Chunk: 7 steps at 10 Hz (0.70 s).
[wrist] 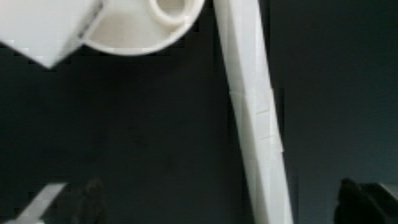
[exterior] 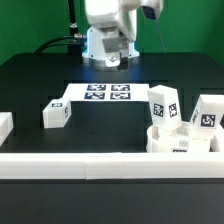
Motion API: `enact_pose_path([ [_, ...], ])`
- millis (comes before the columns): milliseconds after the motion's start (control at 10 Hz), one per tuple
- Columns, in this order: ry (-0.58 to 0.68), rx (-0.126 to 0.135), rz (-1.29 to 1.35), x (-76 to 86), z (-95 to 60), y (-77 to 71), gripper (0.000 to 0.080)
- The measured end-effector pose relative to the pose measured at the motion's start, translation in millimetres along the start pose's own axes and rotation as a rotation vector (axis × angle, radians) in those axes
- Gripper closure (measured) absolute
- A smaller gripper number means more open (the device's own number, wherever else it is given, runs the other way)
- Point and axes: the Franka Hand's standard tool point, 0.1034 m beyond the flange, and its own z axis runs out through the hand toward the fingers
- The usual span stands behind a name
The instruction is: Assemble stool
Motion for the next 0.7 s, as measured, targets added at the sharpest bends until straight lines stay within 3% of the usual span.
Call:
enact_pose_path([
  [400,0.0,-0.001,-0.263,-1.1,0.3,0.4,0.0151],
  [500,0.001,-0.016,-0.357,-1.9,1.0,0.7,0.0151],
  [600,0.015,-0.066,-0.54,-3.1,1.8,-1.4,0.0151],
  [700,0.019,-0.081,-0.627,-2.7,0.7,-4.5,0.0151],
])
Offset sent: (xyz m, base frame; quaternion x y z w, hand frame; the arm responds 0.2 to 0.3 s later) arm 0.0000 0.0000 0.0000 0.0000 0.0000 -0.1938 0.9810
